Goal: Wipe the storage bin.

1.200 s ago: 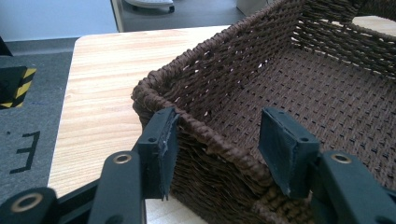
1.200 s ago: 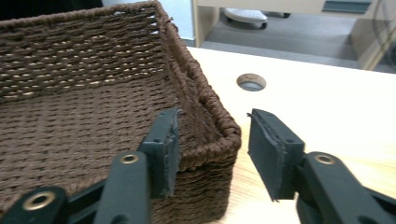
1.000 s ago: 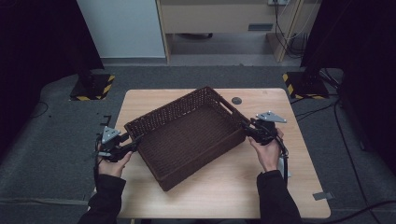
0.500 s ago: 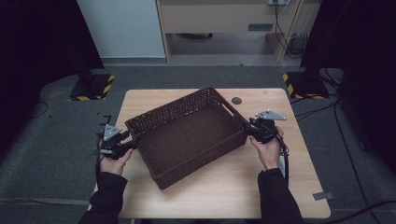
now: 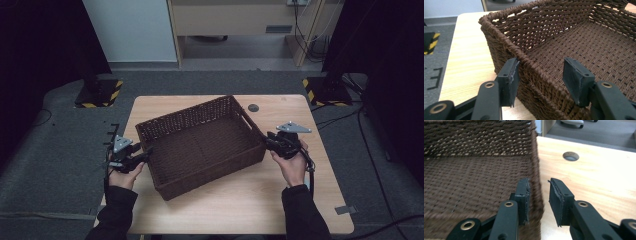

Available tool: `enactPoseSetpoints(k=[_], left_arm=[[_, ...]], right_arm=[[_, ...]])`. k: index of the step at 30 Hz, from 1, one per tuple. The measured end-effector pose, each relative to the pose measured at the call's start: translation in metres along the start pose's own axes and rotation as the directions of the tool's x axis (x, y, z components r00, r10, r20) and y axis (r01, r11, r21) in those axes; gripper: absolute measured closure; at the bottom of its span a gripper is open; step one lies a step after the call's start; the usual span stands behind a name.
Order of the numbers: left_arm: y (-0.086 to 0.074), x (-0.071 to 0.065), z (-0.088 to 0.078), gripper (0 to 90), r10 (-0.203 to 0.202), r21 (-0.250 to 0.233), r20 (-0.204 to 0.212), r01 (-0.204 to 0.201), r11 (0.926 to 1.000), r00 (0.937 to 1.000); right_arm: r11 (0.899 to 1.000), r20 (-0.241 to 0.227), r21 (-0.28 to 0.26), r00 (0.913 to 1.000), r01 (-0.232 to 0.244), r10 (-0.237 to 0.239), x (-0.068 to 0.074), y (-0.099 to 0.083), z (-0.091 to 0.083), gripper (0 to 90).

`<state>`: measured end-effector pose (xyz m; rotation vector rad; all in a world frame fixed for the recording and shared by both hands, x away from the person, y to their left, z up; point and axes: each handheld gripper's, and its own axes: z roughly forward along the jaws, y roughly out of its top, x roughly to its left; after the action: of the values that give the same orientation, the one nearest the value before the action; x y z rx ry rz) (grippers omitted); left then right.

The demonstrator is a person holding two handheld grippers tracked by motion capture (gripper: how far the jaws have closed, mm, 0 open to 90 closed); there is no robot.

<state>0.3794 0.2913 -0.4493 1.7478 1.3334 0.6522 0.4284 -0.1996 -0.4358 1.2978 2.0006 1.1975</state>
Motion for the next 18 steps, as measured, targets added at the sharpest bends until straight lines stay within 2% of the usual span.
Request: enactPoseSetpoints(k=[2, 7, 8, 11, 14, 18], left_arm=[[0.000, 0.001, 0.002, 45.9, 0.004, -0.002, -0.003, -0.004, 1.0000, 1.0000], [0.001, 0.003, 0.003, 46.2, -0.001, -0.003, 0.005, 0.001, 1.0000, 1.0000], [0.001, 0.002, 0.002, 46.0, 0.001, -0.002, 0.002, -0.001, 1.0000, 1.0000], [0.002, 0.000, -0.002, 45.9, 0.012, -0.009, -0.001, -0.012, 0.9999, 0.9999], [0.002, -0.003, -0.006, 45.2, 0.015, -0.008, 0.004, -0.015, 0.9999, 0.9999], [0.000, -0.003, 0.000, 48.0, 0.043, 0.021, -0.023, -0.043, 0.9989, 0.9988]], right_arm=[[1.000, 0.008, 0.000, 0.9999, 0.007, -0.007, -0.002, 0.002, 0.004, 70.0], [1.000, -0.028, 0.008, 0.9995, 0.015, -0.014, 0.000, 0.003, 0.012, 80.6], [0.999, -0.021, 0.013, 0.9993, 0.031, -0.031, 0.001, 0.002, 0.013, 81.0], [0.997, -0.003, 0.030, 0.9975, 0.070, -0.070, 0.006, 0.001, 0.010, 81.4], [0.997, -0.026, 0.030, 0.9976, 0.065, -0.064, 0.008, -0.002, 0.004, 81.3], [0.998, -0.063, 0.034, 0.9966, 0.056, -0.054, 0.012, -0.008, -0.006, 80.0]])
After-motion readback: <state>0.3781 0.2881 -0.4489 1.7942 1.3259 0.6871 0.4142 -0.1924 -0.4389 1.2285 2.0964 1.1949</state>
